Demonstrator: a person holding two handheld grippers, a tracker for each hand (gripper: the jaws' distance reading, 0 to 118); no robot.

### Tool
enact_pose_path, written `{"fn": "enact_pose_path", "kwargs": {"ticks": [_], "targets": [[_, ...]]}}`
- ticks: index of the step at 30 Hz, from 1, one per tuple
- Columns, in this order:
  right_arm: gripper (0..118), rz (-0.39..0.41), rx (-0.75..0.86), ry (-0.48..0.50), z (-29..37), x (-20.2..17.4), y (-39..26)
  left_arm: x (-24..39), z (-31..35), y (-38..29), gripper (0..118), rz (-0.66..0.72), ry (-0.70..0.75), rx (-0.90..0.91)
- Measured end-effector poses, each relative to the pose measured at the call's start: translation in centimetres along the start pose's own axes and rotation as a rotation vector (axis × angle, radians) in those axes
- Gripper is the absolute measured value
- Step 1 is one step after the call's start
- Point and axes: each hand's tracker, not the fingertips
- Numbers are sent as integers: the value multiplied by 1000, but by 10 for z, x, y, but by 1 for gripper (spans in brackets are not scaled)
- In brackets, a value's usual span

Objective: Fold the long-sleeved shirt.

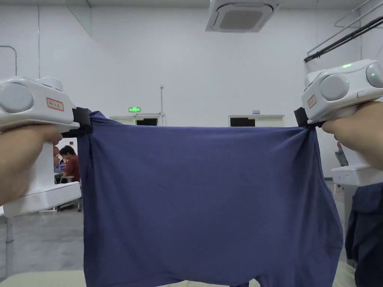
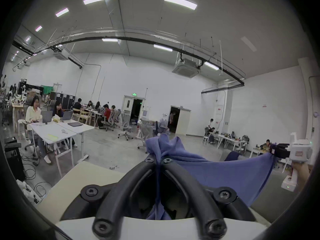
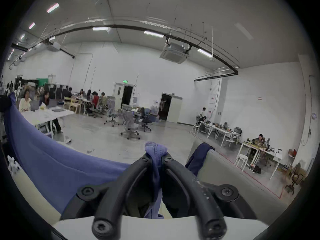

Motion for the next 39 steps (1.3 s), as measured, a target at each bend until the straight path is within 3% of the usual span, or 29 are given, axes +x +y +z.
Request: {"fn": "enact_pose_path", "kwargs": {"ticks": [3, 5, 12, 17, 23, 25, 27, 36, 39], "targets": [[11, 14, -97, 35, -43, -23, -57, -21, -34, -65, 1, -15, 20, -91], [11, 28, -158, 67, -71, -41, -106, -41, -53, -116, 1, 68, 13, -166], [11, 90, -495, 177, -137, -116, -336, -90, -89, -338, 1, 104, 49, -494], [11, 27, -689, 212, -131, -129, -468, -114, -56, -455, 1, 178, 88, -667], [11, -40, -751, 282, -38, -113, -553, -136, 37, -519, 1, 232, 59, -763], [11, -53, -725, 317, 4, -107, -569, -142, 84, -531, 1, 338, -8, -786], [11, -96, -743, 361, 49, -99, -582, -145, 130, -539, 1, 348, 4, -816], [11, -83, -709, 379, 241, -59, -611, -141, 305, -541, 1, 290, -9, -865], [11, -1, -715, 369, 290, -57, -622, -130, 349, -544, 1, 249, -24, -892]]}}
